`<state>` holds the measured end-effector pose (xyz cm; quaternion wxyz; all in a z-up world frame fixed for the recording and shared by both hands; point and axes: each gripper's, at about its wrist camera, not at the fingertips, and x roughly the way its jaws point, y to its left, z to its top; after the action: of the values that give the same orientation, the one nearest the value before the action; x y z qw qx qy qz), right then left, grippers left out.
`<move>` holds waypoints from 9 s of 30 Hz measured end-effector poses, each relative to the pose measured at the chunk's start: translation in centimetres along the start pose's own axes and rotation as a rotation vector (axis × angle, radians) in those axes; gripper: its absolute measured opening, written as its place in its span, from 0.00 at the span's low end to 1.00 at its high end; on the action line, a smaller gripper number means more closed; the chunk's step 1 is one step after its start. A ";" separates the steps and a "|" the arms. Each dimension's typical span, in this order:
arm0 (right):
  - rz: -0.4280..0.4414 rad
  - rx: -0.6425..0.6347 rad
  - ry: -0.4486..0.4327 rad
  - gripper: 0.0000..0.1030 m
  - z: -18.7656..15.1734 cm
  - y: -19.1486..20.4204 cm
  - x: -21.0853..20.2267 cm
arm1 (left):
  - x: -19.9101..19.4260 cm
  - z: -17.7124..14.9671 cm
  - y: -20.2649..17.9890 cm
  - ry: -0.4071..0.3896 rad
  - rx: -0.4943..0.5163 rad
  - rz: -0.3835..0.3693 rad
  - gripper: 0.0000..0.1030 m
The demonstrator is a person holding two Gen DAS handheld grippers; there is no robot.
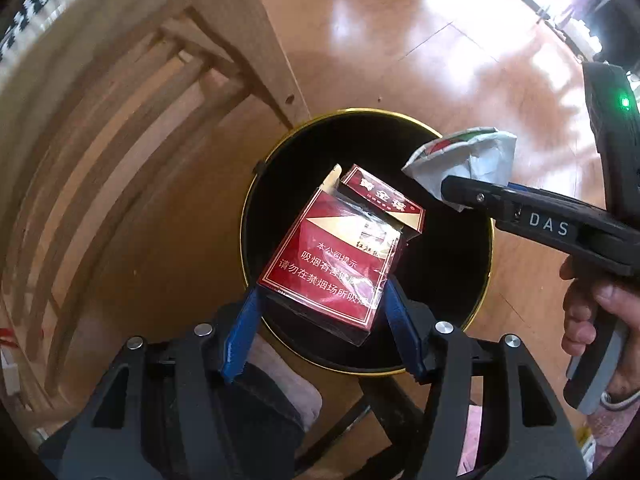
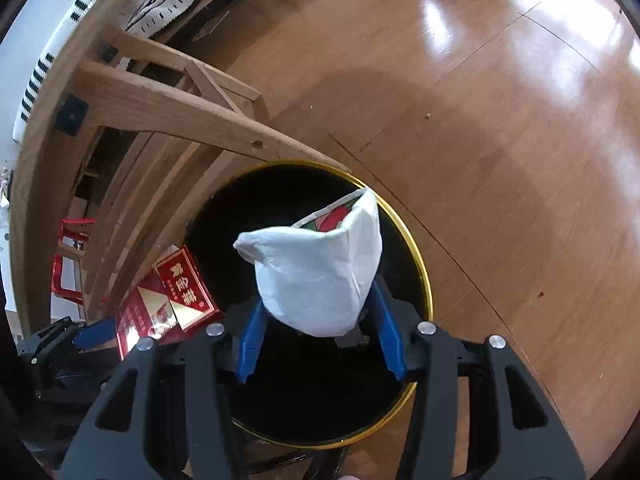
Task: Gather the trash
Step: 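Open both tools to drop the pack and cup into the bin, then grasp the green popcorn bag with the left tool while the right tool grasps the red ribbon, then carry the popcorn bag and red ribbon over the black bin with both tools, then open both tools to drop the popcorn bag and ribbon into the bin, then grasp the clear plastic bag with the left tool while the right tool grasps the green plastic tray, then carry the plastic bag and green tray over the bin with both tools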
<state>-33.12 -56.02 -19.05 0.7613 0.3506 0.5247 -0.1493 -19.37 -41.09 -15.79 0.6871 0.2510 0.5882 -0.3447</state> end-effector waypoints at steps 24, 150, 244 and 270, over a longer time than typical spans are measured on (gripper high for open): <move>0.043 -0.097 -0.487 0.94 3.2 3.6 -17.1 | -18.0 -3.5 5.7 -0.490 -0.042 -0.010 0.94; -0.006 -0.092 -0.093 0.13 -1.0 0.6 -2.4 | 2.4 1.6 -4.7 0.019 0.220 0.070 0.51; 0.085 -0.599 -0.181 0.04 19.2 40.5 -1.0 | -21.1 -1.4 47.1 -0.410 -0.441 0.251 0.11; 0.169 -0.540 -0.217 0.04 10.1 33.2 -8.6 | -28.7 -8.3 32.9 -0.460 -0.399 0.369 0.12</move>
<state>-9.86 -40.68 3.30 0.8882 0.1600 0.4300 0.0231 -1.35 -8.84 8.88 0.8878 0.1297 0.4187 -0.1405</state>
